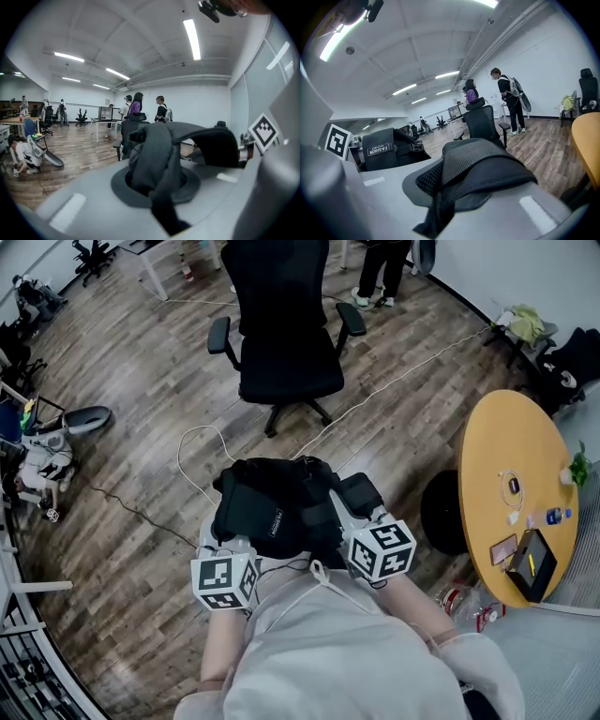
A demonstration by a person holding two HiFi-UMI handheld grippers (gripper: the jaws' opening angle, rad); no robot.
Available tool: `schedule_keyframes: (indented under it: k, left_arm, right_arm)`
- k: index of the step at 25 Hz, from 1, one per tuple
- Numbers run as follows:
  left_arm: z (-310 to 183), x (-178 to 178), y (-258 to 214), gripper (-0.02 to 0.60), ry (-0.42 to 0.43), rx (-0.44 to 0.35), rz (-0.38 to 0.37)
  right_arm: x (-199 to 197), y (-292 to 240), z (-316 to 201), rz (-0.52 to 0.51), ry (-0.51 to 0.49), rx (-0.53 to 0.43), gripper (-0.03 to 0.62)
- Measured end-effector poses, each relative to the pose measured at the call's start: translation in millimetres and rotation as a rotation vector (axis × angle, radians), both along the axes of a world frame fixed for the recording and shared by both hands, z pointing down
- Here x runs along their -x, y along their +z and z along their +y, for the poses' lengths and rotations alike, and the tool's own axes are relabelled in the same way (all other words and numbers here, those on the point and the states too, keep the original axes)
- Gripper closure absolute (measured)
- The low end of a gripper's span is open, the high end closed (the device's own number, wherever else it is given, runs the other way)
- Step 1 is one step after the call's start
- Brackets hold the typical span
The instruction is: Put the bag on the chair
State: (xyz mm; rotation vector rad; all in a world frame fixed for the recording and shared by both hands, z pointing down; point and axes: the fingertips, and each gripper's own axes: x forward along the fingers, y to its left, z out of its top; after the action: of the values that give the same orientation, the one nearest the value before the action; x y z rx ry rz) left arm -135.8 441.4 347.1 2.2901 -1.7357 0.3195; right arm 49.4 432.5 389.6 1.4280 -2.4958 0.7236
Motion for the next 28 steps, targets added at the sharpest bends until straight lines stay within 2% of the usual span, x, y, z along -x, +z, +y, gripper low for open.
schedule_keyframes:
  k: [8,14,22,28]
  left_arm:
    - [-139.4,-50.5,-14.7,0.549,-0.060,-0.050,0.020]
    - [-203.6,-78.9,-17.1,0.549,-0.044,-0.045,0.007]
    - [-280.6,-83.9,-0.8,0.549,-0.001,0.006,-0.004]
    - [-368.9,-62.8,14.1,0.549,0.057,0.024,0.024]
  right_arm:
    - [-49.9,-19.6,-154.9,0.017,-0.083,-0.052,0.549]
    - [-76.7,-23.5,-222.4,0.009,-0.080,-0.053,0.549]
    - [-85.7,-1.8,-284.7,-0.008,-0.028,0.014,0.549]
    - [-65.3,7.8,-359.6,0.018,0.029,0.037,0.549]
